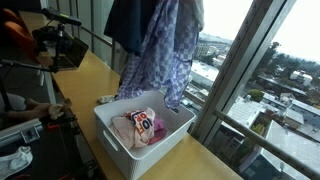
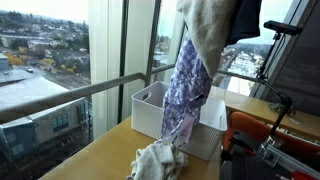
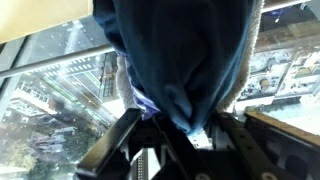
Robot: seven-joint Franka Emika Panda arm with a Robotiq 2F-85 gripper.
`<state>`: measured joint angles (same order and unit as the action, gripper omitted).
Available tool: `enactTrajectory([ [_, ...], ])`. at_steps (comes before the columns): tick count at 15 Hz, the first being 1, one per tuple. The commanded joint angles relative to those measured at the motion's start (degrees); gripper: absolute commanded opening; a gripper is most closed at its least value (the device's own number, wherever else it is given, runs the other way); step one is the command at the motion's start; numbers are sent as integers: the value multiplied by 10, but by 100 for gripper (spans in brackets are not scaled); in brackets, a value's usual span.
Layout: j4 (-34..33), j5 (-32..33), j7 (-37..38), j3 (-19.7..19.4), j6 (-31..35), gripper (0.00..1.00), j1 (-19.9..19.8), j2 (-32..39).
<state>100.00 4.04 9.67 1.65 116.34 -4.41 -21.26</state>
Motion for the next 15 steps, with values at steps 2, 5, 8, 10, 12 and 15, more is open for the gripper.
enactTrajectory([
  [2,-172,11,-4,-17,-86,5,-8,79],
  [5,-259,10,-4,-28,-130,5,-10,119],
  [8,-341,7,-7,-38,-172,5,-10,161],
  [10,-395,9,-6,-42,-198,5,-10,190],
  [12,-446,9,-7,-45,-226,5,-9,215],
  [15,-521,13,-6,-46,-263,5,-6,253],
])
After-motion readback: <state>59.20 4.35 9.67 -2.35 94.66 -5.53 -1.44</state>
